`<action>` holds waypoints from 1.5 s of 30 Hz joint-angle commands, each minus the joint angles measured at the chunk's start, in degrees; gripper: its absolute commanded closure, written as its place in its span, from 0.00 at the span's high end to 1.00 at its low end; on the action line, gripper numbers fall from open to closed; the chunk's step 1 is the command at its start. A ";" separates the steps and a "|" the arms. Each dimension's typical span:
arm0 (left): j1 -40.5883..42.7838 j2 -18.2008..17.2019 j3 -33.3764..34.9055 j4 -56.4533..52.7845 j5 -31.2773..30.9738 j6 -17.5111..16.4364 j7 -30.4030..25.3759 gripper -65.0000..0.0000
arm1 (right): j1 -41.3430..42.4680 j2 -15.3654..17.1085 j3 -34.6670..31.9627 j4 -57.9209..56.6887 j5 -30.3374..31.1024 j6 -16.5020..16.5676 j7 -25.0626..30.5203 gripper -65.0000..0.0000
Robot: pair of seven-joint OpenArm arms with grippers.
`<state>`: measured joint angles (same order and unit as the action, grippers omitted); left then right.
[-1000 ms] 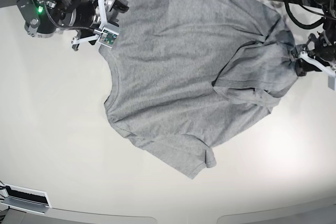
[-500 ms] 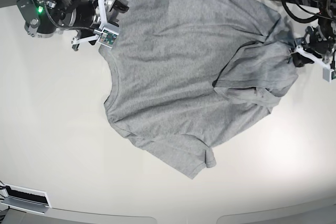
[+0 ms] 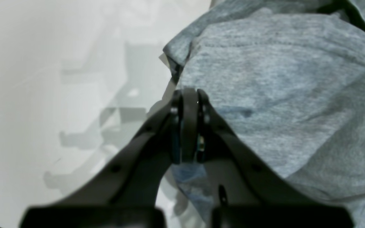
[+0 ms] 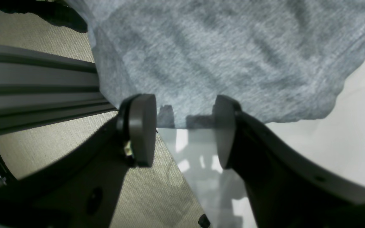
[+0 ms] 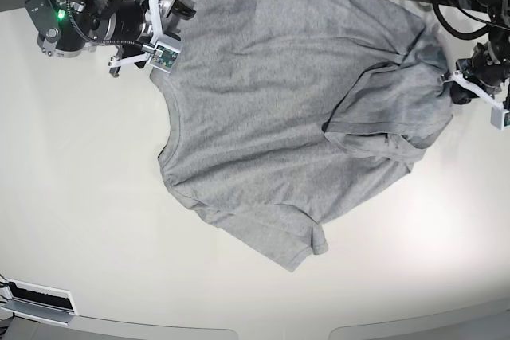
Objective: Layout the t-shirt on the table in an organized manner, then fold the t-shirt properly
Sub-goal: 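Hold the shirt edge with the left gripper and tug it outward, then release the left gripper and move both grippers onto the shirt body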
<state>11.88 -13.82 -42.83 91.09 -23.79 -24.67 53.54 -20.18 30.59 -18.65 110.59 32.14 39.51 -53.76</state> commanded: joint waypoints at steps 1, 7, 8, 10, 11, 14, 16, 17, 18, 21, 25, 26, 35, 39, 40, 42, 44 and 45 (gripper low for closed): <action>-0.33 -0.94 -0.33 1.16 -0.70 -0.22 -1.01 0.00 | 0.17 0.55 0.22 0.96 1.03 0.49 1.07 0.49; -0.33 -0.96 -0.33 1.16 -0.68 -0.22 -0.98 0.00 | 0.17 0.55 0.22 0.96 1.01 0.49 1.07 0.49; -0.33 -0.98 -0.33 1.20 -0.68 -0.20 -0.92 0.00 | 0.17 0.52 0.22 0.96 1.01 0.49 1.07 0.49; -0.28 -0.96 -0.39 2.08 -0.68 -0.17 0.17 0.00 | 0.17 0.52 0.22 0.96 1.01 0.49 1.07 0.49; -0.28 -0.98 -0.50 2.97 -0.63 -0.15 1.03 0.00 | 0.17 0.55 0.22 0.96 1.01 0.49 1.09 0.49; 0.07 -0.96 -2.14 7.28 -0.68 0.35 2.84 0.00 | 0.17 0.55 0.22 0.96 1.01 0.49 1.09 0.49; 0.76 -0.96 -4.31 11.30 -0.70 2.05 2.86 0.00 | 0.17 0.55 0.22 0.96 1.01 0.49 1.07 0.49; 1.07 -0.96 -5.55 13.49 -0.70 2.84 2.89 0.00 | 0.17 0.55 0.22 0.96 1.01 0.49 1.09 0.49; 1.44 -0.96 -6.88 15.52 -0.72 3.50 2.89 0.00 | 0.17 0.55 0.22 0.96 1.01 0.49 1.09 0.49; 3.28 -0.94 -10.08 20.63 -1.49 5.44 3.50 0.00 | 0.20 0.52 0.22 0.96 1.01 0.49 1.11 0.49; 6.73 -0.85 -11.89 22.12 -1.75 5.66 3.52 0.00 | 0.17 0.55 0.22 0.96 1.01 0.49 1.14 0.49; 7.65 -0.59 -12.07 22.12 -1.77 5.66 3.52 0.00 | 0.17 0.55 0.22 0.96 1.01 0.49 1.11 0.49; 15.08 0.81 -12.07 22.12 3.02 6.97 3.98 0.00 | 0.20 0.55 0.22 0.96 1.01 0.49 1.11 0.49; 18.60 0.81 -12.07 22.12 5.84 9.70 4.04 0.00 | 0.20 0.55 0.22 0.96 1.01 0.49 1.11 0.49; 19.43 0.81 -12.07 22.12 5.99 10.58 4.35 0.00 | 0.20 0.55 0.22 0.96 1.01 0.49 1.11 0.49; 20.76 0.81 -12.07 22.12 5.97 11.50 5.64 0.00 | 0.20 0.55 0.22 0.96 1.01 0.49 1.11 0.49; 21.73 0.81 -12.07 22.12 6.01 11.45 7.21 0.00 | 0.20 0.52 0.22 0.96 1.01 0.49 1.11 0.49; 22.16 0.81 -12.07 22.12 6.01 11.45 7.69 0.00 | 0.20 0.55 0.22 0.96 1.01 0.49 1.11 0.49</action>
<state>33.56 -12.25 -54.46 112.31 -17.96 -13.52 61.73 -20.18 30.59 -18.65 110.59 32.12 39.51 -53.76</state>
